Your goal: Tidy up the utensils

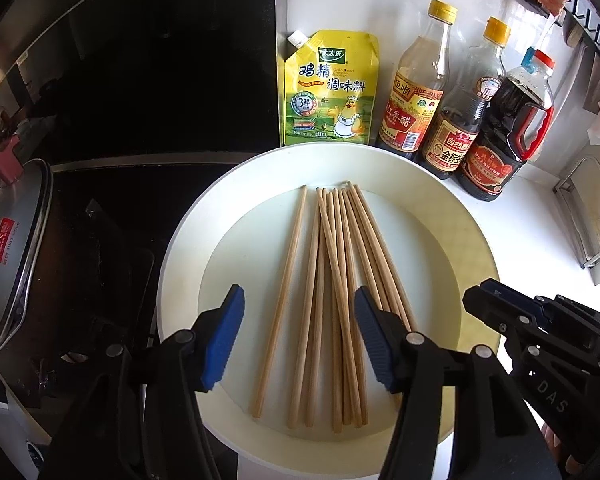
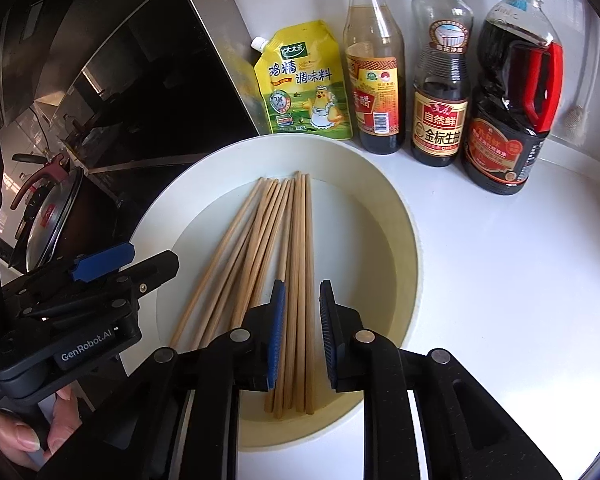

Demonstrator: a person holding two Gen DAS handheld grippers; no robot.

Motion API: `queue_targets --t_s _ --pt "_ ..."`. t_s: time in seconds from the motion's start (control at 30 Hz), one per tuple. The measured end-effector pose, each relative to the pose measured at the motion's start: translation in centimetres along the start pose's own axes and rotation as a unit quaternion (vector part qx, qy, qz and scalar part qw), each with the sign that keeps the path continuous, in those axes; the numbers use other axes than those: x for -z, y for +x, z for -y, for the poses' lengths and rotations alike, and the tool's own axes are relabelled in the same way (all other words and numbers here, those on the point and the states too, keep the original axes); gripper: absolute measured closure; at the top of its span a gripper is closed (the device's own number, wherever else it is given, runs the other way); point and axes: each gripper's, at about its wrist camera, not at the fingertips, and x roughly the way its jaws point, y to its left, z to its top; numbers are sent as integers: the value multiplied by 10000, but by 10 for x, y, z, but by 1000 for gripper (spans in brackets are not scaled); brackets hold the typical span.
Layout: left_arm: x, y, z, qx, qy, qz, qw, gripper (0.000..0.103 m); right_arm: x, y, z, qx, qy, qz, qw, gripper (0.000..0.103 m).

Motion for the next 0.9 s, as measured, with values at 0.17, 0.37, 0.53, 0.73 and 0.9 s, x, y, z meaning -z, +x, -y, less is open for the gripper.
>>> queue_targets --t_s 0.17,0.37,0.53,0.73,0.9 --pt "3 -6 3 -13 -9 61 10000 40 4 -5 1 26 4 38 10000 77" --pt "5 -11 3 -64 -26 122 9999 33 4 -10 1 87 -23 107 9999 74" --pt "7 -14 1 -85 -69 138 9998 29 4 -14 1 109 -43 148 9998 70" --pt "10 -18 3 -173 -74 155 9997 20 4 -16 0 148 -69 171 9997 63" --pt "11 -20 3 -184 -96 128 9997 14 5 -17 1 211 -71 165 9996 61"
